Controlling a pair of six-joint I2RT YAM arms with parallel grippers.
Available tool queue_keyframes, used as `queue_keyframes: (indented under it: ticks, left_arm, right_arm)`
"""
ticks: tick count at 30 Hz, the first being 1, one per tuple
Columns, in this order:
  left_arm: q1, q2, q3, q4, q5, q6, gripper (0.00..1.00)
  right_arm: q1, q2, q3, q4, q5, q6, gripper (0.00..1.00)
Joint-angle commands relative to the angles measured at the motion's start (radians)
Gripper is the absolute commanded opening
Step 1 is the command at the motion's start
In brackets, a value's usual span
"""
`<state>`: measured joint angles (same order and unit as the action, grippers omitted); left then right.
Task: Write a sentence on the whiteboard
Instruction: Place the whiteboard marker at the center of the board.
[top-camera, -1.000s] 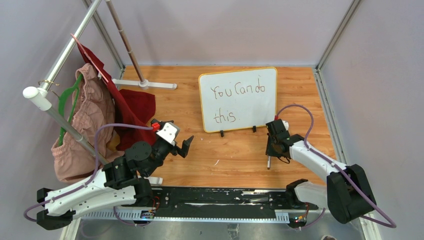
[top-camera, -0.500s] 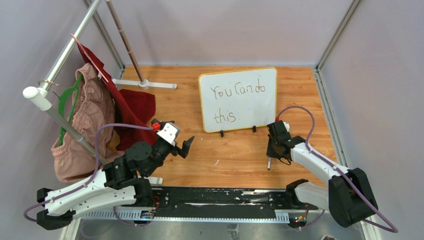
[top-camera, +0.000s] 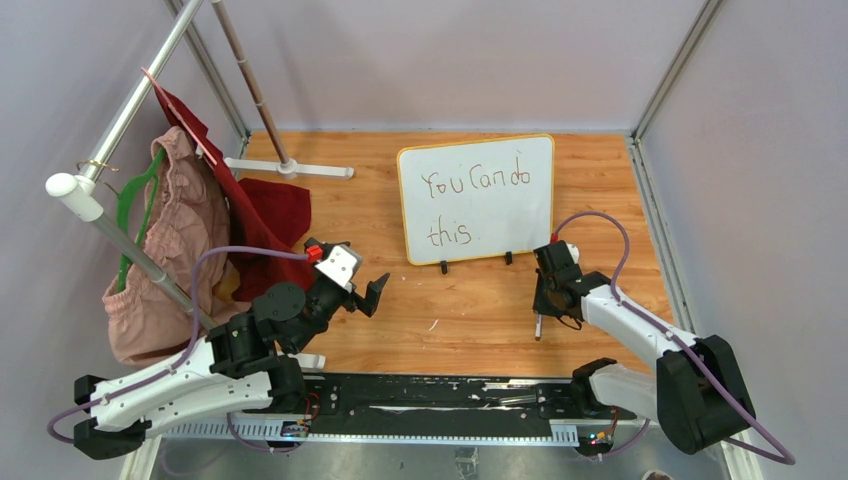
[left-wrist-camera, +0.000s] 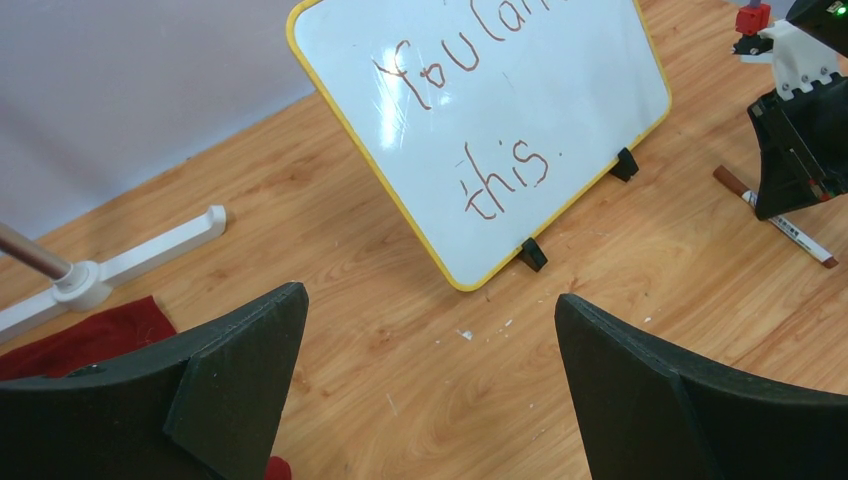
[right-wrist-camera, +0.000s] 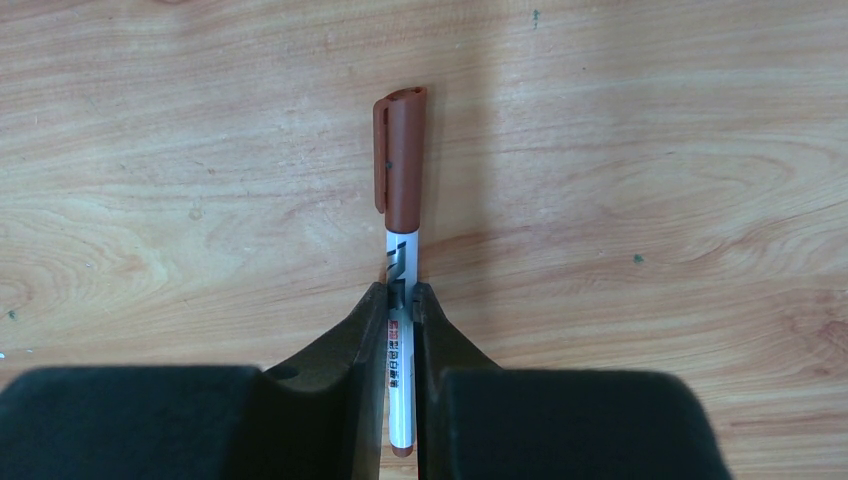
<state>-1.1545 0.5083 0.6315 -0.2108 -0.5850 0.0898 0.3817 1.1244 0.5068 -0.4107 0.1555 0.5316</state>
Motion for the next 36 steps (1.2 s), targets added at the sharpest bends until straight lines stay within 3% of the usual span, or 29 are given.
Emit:
queue_keyframes:
  ticks: [1,22,36]
  left_arm:
    - [-0.002,-0.006,-0.007,0.033,0.003,-0.010,1.00]
    - [-0.002,-0.005,-0.009,0.036,0.008,-0.015,1.00]
    - [-0.003,-0.004,-0.010,0.037,0.011,-0.016,1.00]
  right_arm:
    - [-0.016,0.021,-0.012,-0.013,-0.005,-0.001,0.00]
    - [-0.017,0.001,-0.020,-0.011,-0.006,0.000,0.16]
    - [-0.018,-0.044,-0.020,-0.027,-0.007,0.009,0.40]
